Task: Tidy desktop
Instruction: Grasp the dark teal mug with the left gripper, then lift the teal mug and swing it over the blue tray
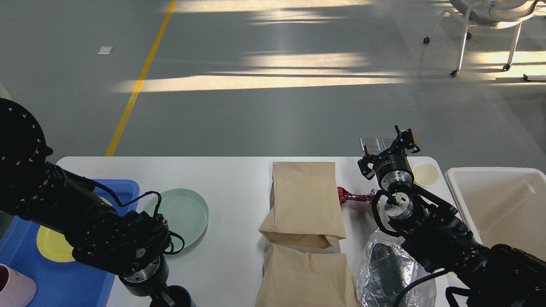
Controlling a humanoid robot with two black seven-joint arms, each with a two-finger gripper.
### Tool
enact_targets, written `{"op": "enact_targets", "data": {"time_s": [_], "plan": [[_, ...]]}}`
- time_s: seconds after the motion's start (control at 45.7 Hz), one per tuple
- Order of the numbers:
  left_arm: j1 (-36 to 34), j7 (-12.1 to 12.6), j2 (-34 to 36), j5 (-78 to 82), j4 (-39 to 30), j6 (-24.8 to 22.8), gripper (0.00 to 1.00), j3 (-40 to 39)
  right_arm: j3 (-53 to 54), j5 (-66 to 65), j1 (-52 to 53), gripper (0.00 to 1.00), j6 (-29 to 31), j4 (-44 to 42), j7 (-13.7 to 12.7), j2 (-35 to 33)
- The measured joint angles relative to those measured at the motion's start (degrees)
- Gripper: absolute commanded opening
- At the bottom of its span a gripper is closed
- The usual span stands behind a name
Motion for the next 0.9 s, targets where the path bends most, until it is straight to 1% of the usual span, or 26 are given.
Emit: {"op": "enact_targets", "data": {"time_s": [0.087, 0.131, 0.219, 0.262, 0.35, 0.481, 0.525, 0.547, 0.59, 0.656, 0.897], "plan": [[-1.4, -0.2, 0.4, 0.0, -0.2, -0.4, 0.00, -1.0, 0.0, 0.0, 0.0, 1.00, 0.0, 0.0, 0.0, 0.0], [-2.8, -0.4, 0.8, -0.2, -0.3, -1.4, 0.00, -1.7, 0.0, 0.0, 0.0, 1.00, 0.0, 0.0, 0.0, 0.0], [-6.2, -1.2, 2.6, -0.8, -0.3, -5.1, 0.00, -3.0, 0.0, 0.0, 0.0, 1.00, 0.0, 0.0, 0.0, 0.0], [-8.2, -1.7, 4.1, -1.4, -0.3, -7.9, 0.00, -3.7, 0.0, 0.0, 0.0, 1.00, 0.0, 0.0, 0.0, 0.0], [-13.1, -3.0, 7.2, -3.0, -0.2, -15.7, 0.00, -5.1, 0.0, 0.0, 0.0, 1.00, 0.0, 0.0, 0.0, 0.0], [-22.8, -5.1, 12.0, -5.9, 1.0, -30.2, 0.00, -7.2, 0.0, 0.0, 0.0, 1.00, 0.0, 0.0, 0.0, 0.0], [-26.3, -5.7, 13.7, -6.7, 1.6, -34.1, 0.00, -7.4, 0.0, 0.0, 0.0, 1.00, 0.0, 0.0, 0.0, 0.0], [-27.8, -6.0, 14.5, -7.0, 1.9, -35.2, 0.00, -7.5, 0.0, 0.0, 0.0, 1.00, 0.0, 0.0, 0.0, 0.0], [-30.9, -6.5, 16.0, -7.7, 2.5, -36.7, 0.00, -7.5, 0.0, 0.0, 0.0, 1.00, 0.0, 0.0, 0.0, 0.0], [-34.7, -6.8, 17.6, -8.5, 3.6, -37.4, 0.00, -7.3, 0.0, 0.0, 0.0, 1.00, 0.0, 0.0, 0.0, 0.0], [-47.8, -7.0, 22.2, -11.2, 10.9, -37.8, 0.00, -7.1, 0.0, 0.0, 0.0, 1.00, 0.0, 0.0, 0.0, 0.0]]}}
